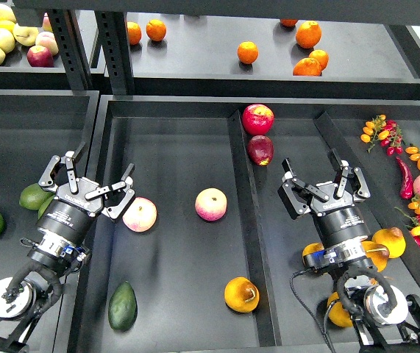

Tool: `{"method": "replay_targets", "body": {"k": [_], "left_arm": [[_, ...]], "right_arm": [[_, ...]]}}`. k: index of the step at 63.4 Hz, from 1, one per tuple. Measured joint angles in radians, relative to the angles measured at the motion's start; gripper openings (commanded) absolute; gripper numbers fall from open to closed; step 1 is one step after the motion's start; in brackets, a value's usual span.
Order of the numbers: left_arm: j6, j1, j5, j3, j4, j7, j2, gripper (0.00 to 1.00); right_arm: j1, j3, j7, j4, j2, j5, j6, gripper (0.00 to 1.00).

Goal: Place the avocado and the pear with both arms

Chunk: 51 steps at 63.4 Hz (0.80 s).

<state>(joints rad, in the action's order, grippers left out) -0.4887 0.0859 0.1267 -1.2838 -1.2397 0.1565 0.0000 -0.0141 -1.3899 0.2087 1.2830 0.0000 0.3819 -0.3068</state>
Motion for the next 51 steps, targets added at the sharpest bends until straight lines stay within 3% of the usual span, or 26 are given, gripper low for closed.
{"method": "replay_targets", "body": {"k": [51], "left_arm": [[0.0, -0.009, 0.009, 0.001, 0.002, -0.006, 0.0, 0.99]], "right_arm": [[0.0, -0.001, 0.0, 0.002, 0.0, 0.0, 0.0, 1.0]]}}
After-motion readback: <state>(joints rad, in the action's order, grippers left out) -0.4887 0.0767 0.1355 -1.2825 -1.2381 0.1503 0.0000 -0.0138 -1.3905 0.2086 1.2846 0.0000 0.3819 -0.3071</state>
